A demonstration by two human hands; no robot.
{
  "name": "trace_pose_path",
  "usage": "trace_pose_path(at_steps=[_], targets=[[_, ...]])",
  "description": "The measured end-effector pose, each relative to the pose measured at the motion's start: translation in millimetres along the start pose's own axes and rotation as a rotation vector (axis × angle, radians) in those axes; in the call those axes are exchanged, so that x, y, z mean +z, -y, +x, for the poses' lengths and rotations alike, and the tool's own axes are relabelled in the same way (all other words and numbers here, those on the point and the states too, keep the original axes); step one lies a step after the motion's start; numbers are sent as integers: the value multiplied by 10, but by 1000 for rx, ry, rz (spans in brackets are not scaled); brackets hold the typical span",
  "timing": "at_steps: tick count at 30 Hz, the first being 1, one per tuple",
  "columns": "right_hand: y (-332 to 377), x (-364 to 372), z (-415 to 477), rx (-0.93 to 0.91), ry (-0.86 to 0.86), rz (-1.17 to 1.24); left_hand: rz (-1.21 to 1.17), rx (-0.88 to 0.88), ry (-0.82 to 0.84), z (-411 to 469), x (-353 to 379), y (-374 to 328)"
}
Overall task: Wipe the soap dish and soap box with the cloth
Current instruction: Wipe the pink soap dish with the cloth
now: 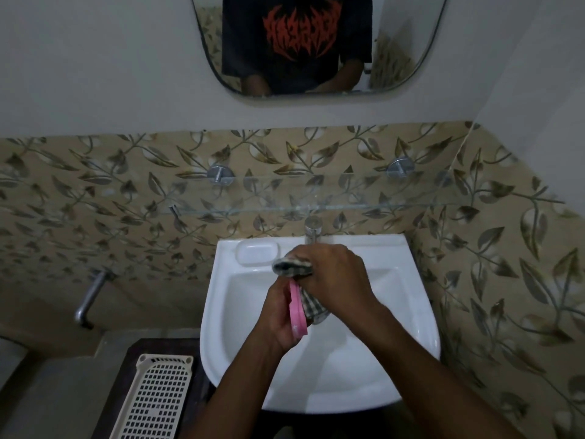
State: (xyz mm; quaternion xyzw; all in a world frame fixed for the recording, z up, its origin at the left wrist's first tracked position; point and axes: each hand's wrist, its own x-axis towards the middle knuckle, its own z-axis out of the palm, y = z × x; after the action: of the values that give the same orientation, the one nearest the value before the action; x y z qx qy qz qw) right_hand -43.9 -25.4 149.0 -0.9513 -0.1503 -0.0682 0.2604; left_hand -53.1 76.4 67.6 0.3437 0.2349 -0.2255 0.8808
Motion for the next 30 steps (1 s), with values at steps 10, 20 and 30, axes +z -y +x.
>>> trace_pose_path(at_steps=[10, 20, 30], targets=[[9, 85, -156, 32, -84, 92, 1, 2, -67, -10, -8, -18], [14, 159, -242, -23, -2, 116, -48, 69, -50, 57, -79, -87], [-229, 130, 86, 237, -72, 215, 18, -10, -65, -1, 67, -51]])
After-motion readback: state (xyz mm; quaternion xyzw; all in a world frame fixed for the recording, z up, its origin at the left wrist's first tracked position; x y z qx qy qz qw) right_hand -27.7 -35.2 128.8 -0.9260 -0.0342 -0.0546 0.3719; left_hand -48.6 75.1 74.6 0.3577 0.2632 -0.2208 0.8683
